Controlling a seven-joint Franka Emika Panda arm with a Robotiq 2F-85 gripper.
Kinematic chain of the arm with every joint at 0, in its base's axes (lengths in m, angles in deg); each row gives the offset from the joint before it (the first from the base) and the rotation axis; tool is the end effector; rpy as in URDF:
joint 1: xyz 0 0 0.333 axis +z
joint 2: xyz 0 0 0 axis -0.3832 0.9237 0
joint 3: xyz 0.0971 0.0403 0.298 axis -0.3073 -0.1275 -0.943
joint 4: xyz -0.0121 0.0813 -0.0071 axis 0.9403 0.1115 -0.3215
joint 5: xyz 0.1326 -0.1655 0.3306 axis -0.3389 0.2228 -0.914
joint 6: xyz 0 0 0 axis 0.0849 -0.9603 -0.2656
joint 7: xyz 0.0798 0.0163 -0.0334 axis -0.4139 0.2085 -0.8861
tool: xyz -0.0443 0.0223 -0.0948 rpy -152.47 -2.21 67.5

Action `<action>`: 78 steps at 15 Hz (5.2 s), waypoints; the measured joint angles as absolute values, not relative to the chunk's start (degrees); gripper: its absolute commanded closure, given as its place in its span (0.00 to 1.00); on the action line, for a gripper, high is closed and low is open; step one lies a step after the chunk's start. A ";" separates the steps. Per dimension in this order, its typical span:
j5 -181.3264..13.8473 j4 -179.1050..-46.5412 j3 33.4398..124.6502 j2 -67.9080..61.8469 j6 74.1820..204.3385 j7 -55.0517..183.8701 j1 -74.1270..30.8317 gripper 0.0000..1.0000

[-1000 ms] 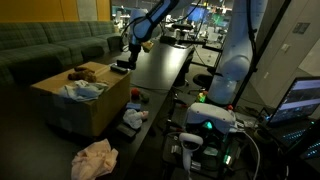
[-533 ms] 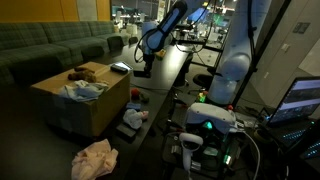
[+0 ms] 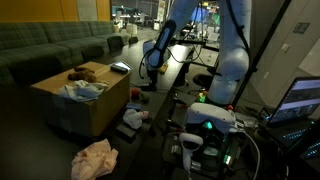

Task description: Place the turnip plushie on the table, then the duster on the box, then the left duster on the table, then the blue sponge on the box, then the white towel on the table, then the white cloth on the box, then the small brown object on the table, then the duster on the box, then the moose on the table, and finally, the peach shirt on the box

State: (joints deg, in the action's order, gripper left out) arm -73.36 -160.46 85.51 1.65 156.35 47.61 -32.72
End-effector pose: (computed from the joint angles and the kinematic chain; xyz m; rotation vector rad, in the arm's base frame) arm 0.4322 -0.1631 0.1434 3.0183 0.1113 -0.3092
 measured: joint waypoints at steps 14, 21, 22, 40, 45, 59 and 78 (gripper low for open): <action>-73.91 -141.09 85.50 26.81 158.81 47.60 -37.06 0.92; -74.10 -137.03 85.13 29.79 158.79 47.60 -37.05 0.92; -74.19 -136.68 85.13 30.14 158.79 47.64 -37.05 0.91; -75.21 -140.40 83.84 23.80 164.23 48.05 -38.01 0.00; -76.02 -146.26 81.39 18.42 168.77 47.87 -38.15 0.00; -80.80 -152.08 64.26 23.33 182.43 41.08 -46.10 0.00; -75.72 -141.67 63.84 34.99 186.45 40.03 -50.59 0.00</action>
